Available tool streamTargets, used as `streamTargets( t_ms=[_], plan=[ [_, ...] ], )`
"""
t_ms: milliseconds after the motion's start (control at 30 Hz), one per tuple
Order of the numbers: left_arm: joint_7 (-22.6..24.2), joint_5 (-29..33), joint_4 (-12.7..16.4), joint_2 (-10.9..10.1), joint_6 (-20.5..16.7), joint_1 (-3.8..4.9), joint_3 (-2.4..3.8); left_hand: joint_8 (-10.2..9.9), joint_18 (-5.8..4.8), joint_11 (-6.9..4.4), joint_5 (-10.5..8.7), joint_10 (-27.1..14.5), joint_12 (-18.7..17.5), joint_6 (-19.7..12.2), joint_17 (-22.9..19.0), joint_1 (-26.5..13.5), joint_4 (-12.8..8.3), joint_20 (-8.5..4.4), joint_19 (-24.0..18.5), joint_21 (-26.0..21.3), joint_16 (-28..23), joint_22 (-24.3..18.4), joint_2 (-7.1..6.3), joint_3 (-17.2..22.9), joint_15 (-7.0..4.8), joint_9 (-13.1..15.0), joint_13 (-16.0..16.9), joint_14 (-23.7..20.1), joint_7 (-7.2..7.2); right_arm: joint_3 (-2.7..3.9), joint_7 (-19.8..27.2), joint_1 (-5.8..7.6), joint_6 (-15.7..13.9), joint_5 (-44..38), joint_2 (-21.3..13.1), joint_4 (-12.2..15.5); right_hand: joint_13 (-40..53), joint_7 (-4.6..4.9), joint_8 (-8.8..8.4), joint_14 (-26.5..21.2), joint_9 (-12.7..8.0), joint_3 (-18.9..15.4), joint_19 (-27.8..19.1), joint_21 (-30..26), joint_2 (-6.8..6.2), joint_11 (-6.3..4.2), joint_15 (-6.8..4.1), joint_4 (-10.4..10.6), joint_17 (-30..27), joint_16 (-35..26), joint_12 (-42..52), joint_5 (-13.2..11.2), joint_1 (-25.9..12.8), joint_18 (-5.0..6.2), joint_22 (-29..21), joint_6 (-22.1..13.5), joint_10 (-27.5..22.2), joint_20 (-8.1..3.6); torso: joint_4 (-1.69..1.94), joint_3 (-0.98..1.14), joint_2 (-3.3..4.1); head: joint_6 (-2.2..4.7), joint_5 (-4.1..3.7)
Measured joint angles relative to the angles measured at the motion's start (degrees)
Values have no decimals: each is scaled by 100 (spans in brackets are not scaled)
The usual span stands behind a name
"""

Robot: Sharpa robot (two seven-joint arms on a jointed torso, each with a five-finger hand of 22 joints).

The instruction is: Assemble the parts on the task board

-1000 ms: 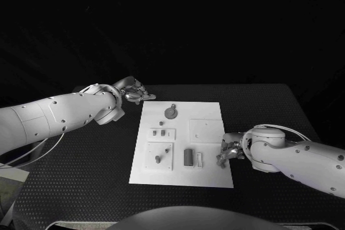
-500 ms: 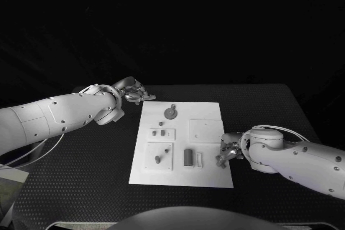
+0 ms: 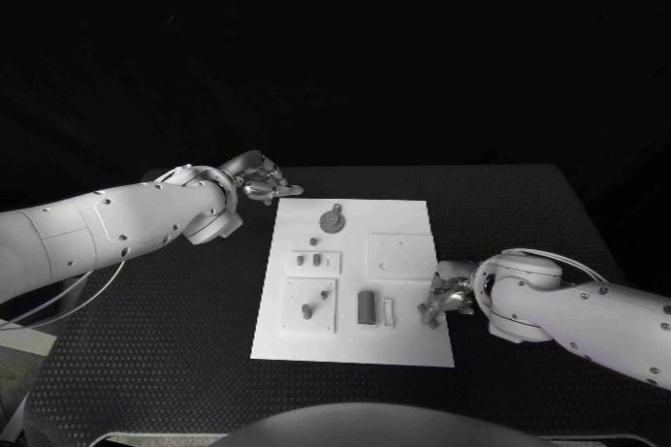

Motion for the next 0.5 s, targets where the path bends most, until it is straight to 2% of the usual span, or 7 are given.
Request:
streamTargets(
  t_ms=[100,267,500],
  plan=[
    [-2,0,0,-3,2,0,0,0,0,0,0,0,0,0,0,20,14,0,0,0,0,0,20,-14,0,0,0,0,0,13,24,-21,-155,271,0,49,2,49,-23,0,-65,0,-9,-1,59,0,0,0,-1,0,0,0,59,0,0,-49,-1,9,0,1,1,1,3],
    [-3,0,1,-3,4,-1,0,0,0,0,0,0,0,0,4,21,-2,0,0,0,0,-6,21,-30,0,-6,0,0,0,11,51,-12,-426,798,6,59,2,94,8,0,-34,0,-10,-1,60,0,0,0,-10,0,0,5,59,0,0,-73,-2,9,-3,2,1,6,7],
    [-5,-1,3,-2,9,-1,0,0,0,0,0,1,0,0,4,97,11,0,0,0,-22,-16,20,-85,0,-23,-6,-1,0,10,63,3,-683,1428,62,103,2,104,10,0,-1,0,-10,-1,42,-1,0,0,-10,0,0,6,42,1,0,-63,-1,10,-3,2,1,11,2]
  ],
)
